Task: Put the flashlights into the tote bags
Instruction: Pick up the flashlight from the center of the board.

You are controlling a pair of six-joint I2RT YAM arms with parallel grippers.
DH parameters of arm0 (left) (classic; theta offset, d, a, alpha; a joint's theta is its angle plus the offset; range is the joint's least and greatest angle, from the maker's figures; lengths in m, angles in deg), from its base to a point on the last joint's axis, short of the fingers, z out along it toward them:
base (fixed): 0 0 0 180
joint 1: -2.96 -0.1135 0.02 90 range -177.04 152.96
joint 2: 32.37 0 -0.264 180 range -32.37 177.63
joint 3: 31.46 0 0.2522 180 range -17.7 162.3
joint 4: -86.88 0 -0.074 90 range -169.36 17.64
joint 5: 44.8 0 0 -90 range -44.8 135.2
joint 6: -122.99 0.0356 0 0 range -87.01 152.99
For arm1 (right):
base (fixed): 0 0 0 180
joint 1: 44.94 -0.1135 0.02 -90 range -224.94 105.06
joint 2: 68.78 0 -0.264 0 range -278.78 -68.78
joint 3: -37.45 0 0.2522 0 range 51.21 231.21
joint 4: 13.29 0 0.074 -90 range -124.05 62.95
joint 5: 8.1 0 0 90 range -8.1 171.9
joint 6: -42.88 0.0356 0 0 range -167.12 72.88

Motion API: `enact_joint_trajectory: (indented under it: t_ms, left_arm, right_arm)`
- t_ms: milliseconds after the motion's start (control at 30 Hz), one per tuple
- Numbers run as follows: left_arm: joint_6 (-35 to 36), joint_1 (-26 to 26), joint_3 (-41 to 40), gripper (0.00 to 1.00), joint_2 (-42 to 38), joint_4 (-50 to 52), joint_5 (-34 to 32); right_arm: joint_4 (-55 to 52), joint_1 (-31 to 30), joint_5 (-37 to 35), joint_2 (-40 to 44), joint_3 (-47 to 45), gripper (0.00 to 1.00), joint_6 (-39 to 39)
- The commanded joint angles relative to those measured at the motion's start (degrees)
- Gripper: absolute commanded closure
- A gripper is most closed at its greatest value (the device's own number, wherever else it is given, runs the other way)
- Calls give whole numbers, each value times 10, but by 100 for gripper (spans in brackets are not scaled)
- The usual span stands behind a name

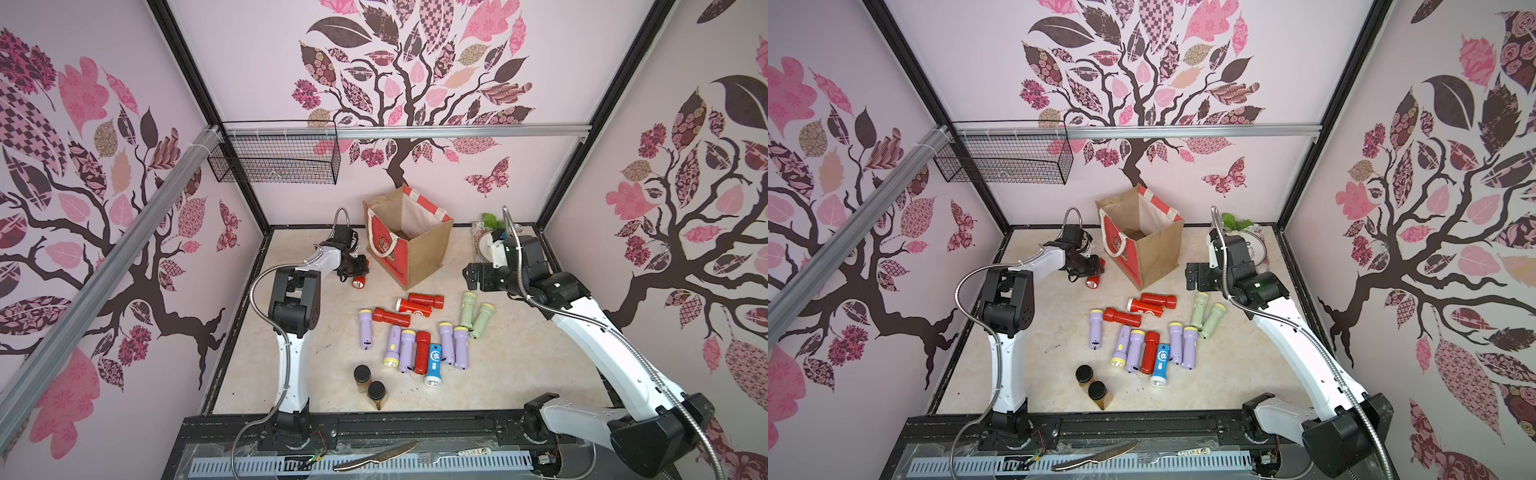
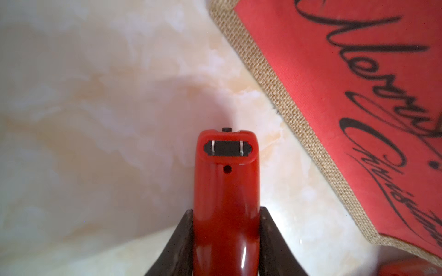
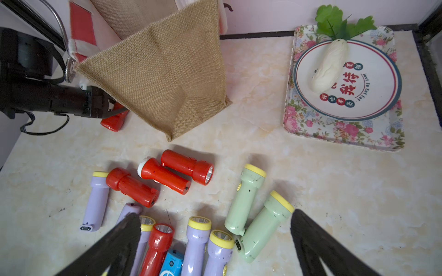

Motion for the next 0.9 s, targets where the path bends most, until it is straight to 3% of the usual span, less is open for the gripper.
enact_joint_trajectory:
  t_ms: [0, 600, 867]
  left_arm:
    - [-38, 0, -34, 98, -59, 10, -9]
    - [-132, 1, -196, 100, -328, 27, 1]
    - [-189, 6, -169, 100, -422, 48, 25]
  right_arm:
    - [16, -2, 5, 7, 26, 0, 8]
    - [44, -2, 25, 24, 18, 0, 12]
    - [57, -1, 42, 33, 16, 0, 13]
